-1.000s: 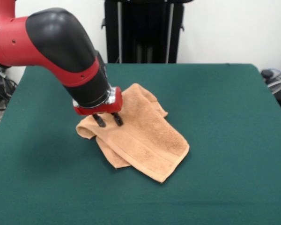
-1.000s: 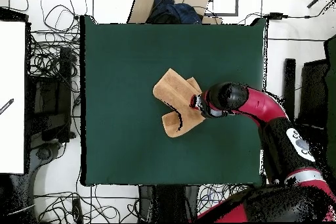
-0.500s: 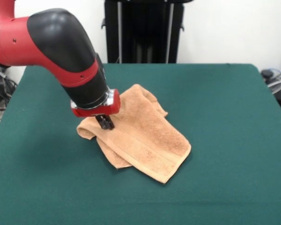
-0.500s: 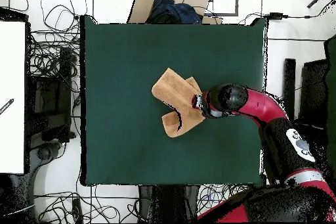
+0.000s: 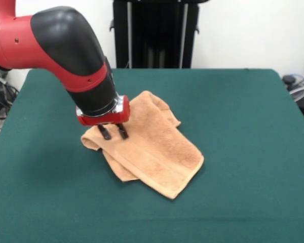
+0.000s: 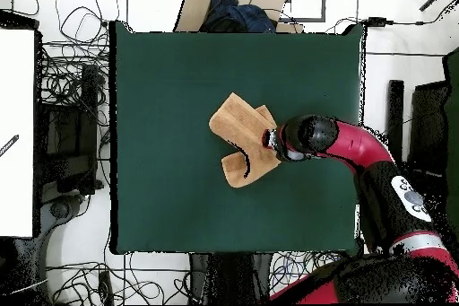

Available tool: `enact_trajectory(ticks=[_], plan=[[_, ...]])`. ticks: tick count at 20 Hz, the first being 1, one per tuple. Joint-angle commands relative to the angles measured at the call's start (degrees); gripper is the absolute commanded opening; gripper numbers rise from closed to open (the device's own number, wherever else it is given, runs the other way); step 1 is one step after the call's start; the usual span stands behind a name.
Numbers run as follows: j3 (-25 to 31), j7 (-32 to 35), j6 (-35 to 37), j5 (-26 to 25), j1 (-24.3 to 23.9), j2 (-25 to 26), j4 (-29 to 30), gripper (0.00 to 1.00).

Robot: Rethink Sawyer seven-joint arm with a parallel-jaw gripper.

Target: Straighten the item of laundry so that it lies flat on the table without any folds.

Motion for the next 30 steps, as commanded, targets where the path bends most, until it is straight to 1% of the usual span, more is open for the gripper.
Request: enact_trajectory(ticks=[1,7,9,13,15,16,19,21,30], plan=[[2.56,-6.02,-6.60,-5.03,0.91,0.34,1.19,1.00],[2.62,-5.76,-6.97,-4.88,0.53,0.13,2.02,1.00],[1.94,-4.67,-5.47,-4.33,0.96,-1.28,2.51,1.00],[1.16,-5.11,-3.41,-4.88,1.53,-5.24,2.86,1.00],[1.34,-6.33,-1.27,-4.46,1.29,-5.60,2.29,1.00],[1.34,-6.69,-1.27,-4.61,1.20,-4.96,1.80,1.00],[1.55,-7.40,-3.95,-5.56,0.73,0.39,-0.53,1.00],[1.74,-7.98,-4.33,-5.69,0.52,3.12,-2.07,1.00],[2.12,-8.23,-4.32,-5.41,0.30,5.18,-3.49,1.00]])
